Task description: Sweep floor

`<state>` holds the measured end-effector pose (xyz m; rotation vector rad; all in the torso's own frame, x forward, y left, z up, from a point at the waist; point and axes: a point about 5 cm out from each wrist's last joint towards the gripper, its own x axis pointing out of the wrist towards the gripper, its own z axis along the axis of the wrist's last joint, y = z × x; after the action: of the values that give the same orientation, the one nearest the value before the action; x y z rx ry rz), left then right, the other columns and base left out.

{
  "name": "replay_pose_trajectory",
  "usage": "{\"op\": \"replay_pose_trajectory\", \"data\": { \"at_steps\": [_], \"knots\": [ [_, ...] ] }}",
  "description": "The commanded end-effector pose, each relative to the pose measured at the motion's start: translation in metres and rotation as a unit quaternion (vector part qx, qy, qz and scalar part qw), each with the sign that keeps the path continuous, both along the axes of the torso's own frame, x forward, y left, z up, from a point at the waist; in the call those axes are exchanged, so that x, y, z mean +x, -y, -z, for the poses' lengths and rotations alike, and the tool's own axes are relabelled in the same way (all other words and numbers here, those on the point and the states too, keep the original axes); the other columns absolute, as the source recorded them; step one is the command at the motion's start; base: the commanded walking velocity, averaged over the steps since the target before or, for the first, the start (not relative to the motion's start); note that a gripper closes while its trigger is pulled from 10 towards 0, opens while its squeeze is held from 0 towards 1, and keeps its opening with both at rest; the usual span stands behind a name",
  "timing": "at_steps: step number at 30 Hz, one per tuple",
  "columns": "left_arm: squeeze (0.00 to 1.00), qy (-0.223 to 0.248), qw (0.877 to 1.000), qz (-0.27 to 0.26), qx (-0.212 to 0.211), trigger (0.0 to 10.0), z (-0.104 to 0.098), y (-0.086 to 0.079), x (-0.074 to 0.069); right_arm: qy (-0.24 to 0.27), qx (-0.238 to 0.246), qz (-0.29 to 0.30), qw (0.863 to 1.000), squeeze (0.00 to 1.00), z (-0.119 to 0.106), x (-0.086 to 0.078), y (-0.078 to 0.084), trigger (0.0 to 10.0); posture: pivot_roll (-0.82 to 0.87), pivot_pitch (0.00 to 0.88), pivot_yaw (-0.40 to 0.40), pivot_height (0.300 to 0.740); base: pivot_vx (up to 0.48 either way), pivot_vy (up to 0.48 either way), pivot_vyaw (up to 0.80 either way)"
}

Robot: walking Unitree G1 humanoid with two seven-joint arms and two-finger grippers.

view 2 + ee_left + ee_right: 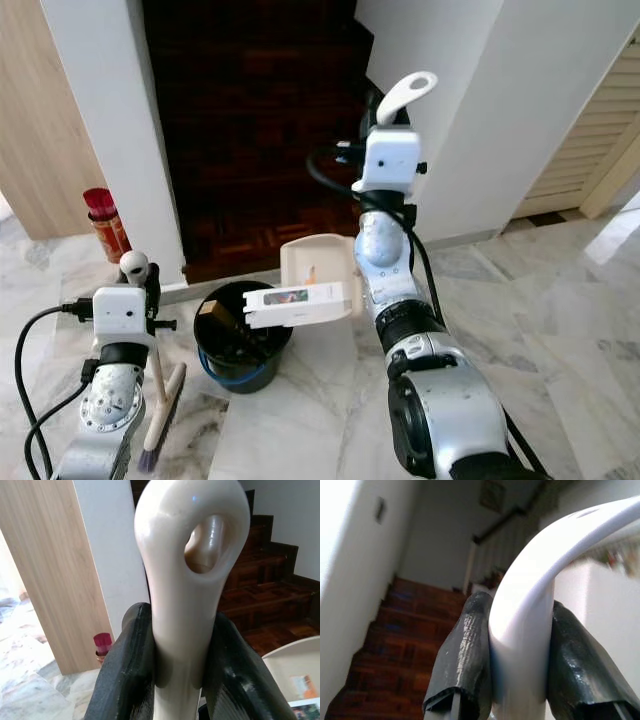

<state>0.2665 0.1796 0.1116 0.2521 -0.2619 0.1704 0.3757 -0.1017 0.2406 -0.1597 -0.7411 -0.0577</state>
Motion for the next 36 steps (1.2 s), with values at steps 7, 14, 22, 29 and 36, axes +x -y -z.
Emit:
{"op": "replay_pose_trajectory", "data": {
  "at_steps": [7, 14, 22, 29, 36],
  "knots": [
    [0.0, 0.026, 0.999, 0.016, 0.019, 10.0, -0.009, 0.007, 0.001, 0.101, -0.023, -0.026, 0.994, 0.0, -0.029, -0.015, -0.013, 10.0, 0.13, 0.0, -0.125, 0.74, 0.0, 0.0, 0.0],
    [0.0, 0.026, 0.999, 0.017, 0.02, 10.0, -0.009, 0.008, 0.002, 0.115, -0.037, -0.033, 0.992, 0.0, -0.028, -0.021, -0.02, 10.0, 0.13, 0.0, -0.126, 0.74, 0.0, 0.0, 0.0],
    [0.0, 0.026, 0.999, 0.017, 0.02, 10.0, -0.008, 0.008, 0.002, 0.13, -0.053, -0.05, 0.989, 0.0, -0.029, -0.028, -0.024, 10.0, 0.13, 0.0, -0.128, 0.74, 0.0, 0.0, 0.0],
    [0.0, 0.025, 0.999, 0.018, 0.021, 10.0, -0.008, 0.009, 0.002, 0.111, -0.038, -0.042, 0.992, 0.0, -0.026, -0.026, -0.02, 10.0, 0.13, 0.0, -0.128, 0.74, 0.0, 0.0, 0.0],
    [0.0, 0.023, 0.999, 0.018, 0.023, 10.0, -0.008, 0.008, 0.003, -0.003, 0.117, 0.017, 0.993, 0.0, -0.016, -0.004, 0.019, 10.0, 0.13, 0.0, -0.126, 0.74, 0.0, 0.0, 0.0]
  ]
}}
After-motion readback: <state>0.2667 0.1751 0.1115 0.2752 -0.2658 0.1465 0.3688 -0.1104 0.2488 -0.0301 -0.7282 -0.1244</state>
